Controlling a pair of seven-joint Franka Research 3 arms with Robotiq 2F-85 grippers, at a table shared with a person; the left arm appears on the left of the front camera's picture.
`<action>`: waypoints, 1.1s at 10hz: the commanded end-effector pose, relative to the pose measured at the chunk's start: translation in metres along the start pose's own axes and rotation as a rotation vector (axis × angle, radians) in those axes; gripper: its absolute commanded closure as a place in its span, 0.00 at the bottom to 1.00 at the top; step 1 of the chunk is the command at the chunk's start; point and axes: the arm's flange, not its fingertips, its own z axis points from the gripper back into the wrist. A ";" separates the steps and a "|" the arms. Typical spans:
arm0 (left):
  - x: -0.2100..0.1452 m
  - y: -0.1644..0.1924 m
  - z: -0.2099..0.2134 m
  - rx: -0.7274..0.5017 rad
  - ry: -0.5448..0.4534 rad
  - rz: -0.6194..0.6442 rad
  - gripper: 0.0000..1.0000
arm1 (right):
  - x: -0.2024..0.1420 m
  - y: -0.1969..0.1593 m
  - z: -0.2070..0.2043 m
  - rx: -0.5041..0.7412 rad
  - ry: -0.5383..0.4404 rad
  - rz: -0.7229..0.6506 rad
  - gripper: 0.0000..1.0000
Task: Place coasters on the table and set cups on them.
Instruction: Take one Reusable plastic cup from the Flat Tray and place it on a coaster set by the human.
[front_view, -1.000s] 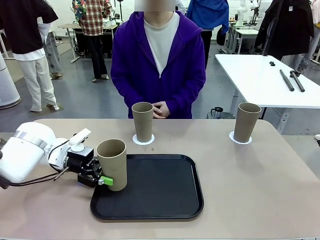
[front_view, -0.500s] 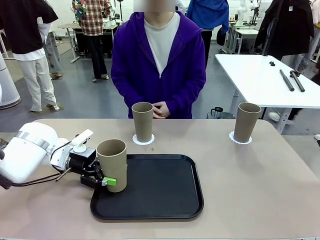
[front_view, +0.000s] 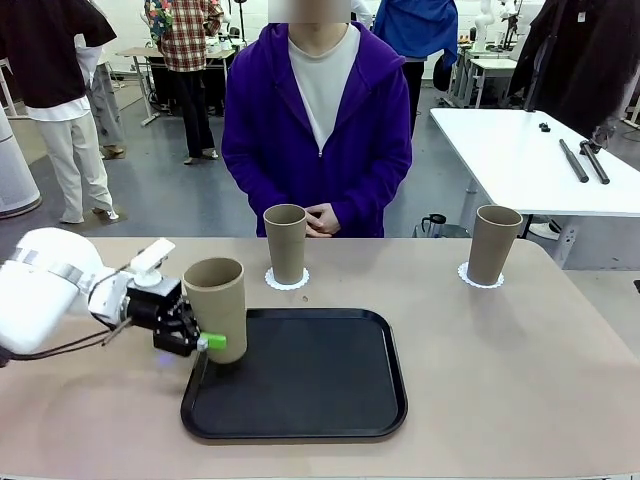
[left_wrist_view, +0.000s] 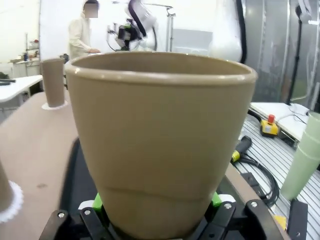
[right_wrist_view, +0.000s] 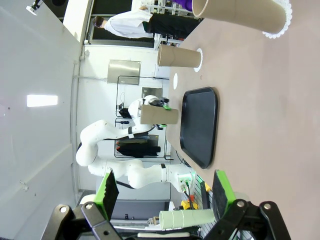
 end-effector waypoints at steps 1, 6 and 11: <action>0.083 -0.022 0.008 0.138 0.013 0.026 1.00 | -0.001 0.001 0.000 0.000 0.002 -0.007 0.00; 0.171 -0.042 0.029 0.163 0.008 0.101 1.00 | -0.001 0.001 0.000 0.000 0.002 -0.007 0.00; 0.170 -0.009 0.067 0.174 -0.022 0.040 0.18 | -0.001 0.001 0.000 0.000 0.002 -0.007 0.00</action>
